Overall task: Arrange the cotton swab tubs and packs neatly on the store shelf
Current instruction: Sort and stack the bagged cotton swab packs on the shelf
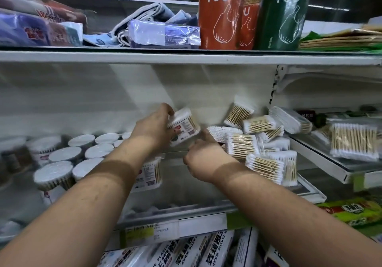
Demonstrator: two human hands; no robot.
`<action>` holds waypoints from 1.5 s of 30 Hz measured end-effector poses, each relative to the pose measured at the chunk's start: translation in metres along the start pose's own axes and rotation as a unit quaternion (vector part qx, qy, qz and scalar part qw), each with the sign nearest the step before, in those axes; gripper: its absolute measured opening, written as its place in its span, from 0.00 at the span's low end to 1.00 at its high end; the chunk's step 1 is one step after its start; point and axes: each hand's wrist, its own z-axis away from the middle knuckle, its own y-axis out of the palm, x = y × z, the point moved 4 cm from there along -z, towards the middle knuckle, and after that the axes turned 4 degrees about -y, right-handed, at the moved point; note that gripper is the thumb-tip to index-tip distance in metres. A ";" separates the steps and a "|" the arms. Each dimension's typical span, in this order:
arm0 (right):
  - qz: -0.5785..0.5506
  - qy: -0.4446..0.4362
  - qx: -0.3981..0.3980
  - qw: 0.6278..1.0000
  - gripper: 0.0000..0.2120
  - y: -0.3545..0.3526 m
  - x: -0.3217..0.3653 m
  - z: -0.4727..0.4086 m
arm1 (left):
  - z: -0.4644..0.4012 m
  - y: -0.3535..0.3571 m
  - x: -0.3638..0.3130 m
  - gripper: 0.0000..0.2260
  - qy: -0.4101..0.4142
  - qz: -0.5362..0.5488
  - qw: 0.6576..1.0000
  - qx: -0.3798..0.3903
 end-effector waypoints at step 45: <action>-0.396 0.100 -0.166 0.897 0.12 -0.021 -0.100 0.107 | 0.009 0.009 -0.100 0.11 0.115 -0.119 0.986 -0.027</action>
